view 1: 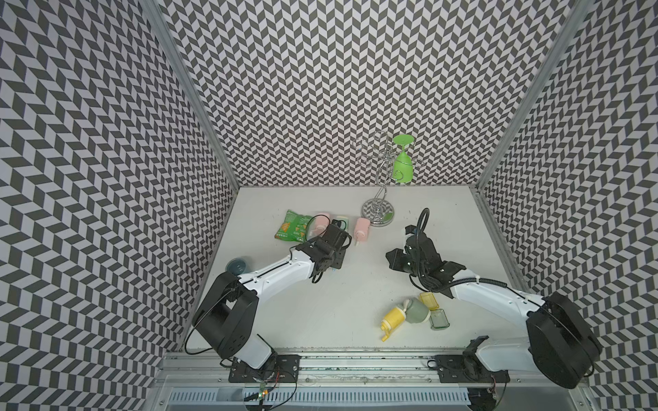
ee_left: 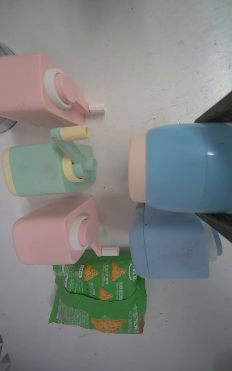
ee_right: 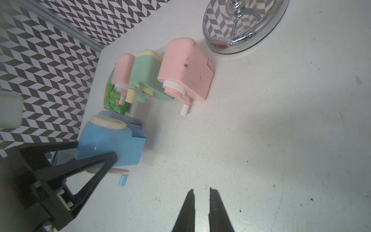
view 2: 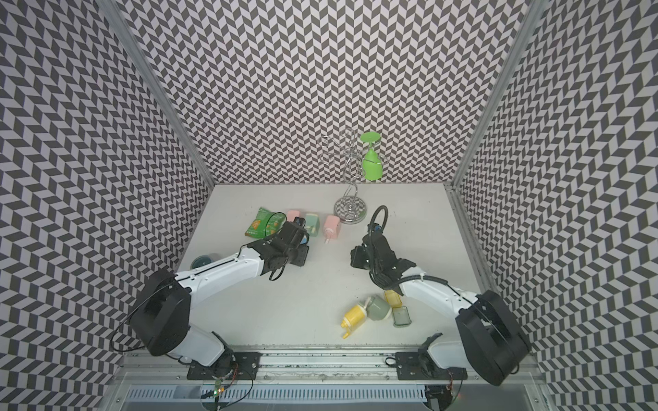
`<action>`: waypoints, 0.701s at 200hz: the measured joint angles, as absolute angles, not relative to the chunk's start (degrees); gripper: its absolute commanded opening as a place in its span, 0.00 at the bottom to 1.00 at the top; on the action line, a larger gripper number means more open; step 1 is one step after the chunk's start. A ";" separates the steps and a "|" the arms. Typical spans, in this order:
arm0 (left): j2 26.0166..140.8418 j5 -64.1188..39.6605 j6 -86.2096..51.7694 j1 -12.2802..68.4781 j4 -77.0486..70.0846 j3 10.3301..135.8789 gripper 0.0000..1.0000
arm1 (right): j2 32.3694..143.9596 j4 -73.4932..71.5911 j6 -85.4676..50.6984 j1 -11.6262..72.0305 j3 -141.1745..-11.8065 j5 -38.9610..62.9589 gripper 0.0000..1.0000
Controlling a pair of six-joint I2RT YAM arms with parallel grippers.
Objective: Put the tray back into the pencil sharpener
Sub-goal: Place the pencil sharpener at the center of the board.
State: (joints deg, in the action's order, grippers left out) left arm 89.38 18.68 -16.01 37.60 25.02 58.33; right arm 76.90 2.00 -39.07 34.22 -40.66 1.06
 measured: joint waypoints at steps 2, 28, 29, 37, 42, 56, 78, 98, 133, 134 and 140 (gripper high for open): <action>89.52 18.70 -16.19 37.52 25.08 58.41 0.00 | 76.84 2.04 -39.07 34.22 -40.66 1.02 0.16; 92.18 19.00 -17.63 36.42 25.89 60.49 0.00 | 76.75 2.57 -39.03 34.22 -40.66 0.58 0.16; 92.25 19.00 -17.65 36.38 25.91 60.55 0.00 | 76.75 2.59 -39.03 34.22 -40.66 0.58 0.16; 92.82 19.03 -17.82 36.12 25.89 60.97 0.00 | 76.73 2.83 -39.03 34.22 -40.66 0.40 0.16; 93.08 19.00 -17.93 35.94 25.82 61.08 0.02 | 76.73 2.98 -39.00 34.22 -40.66 0.36 0.16; 93.51 18.98 -18.17 35.86 25.85 61.08 0.04 | 76.73 3.22 -39.00 34.22 -40.66 0.16 0.16; 94.43 18.98 -18.72 35.88 25.80 61.08 0.07 | 76.62 3.66 -38.98 34.22 -40.66 -0.10 0.16; 95.39 19.03 -19.16 35.88 25.74 61.08 0.12 | 76.51 4.29 -38.79 34.22 -40.73 -0.30 0.16; 96.73 19.40 -19.40 35.97 25.17 61.10 0.36 | 76.38 5.06 -38.48 34.22 -40.95 -0.67 0.16; 96.73 19.40 -19.40 35.97 25.12 61.10 0.36 | 76.36 5.10 -38.48 34.22 -40.95 -0.69 0.16; 96.77 19.44 -19.40 35.97 24.95 61.10 0.39 | 76.25 5.21 -38.46 34.22 -40.97 -0.71 0.16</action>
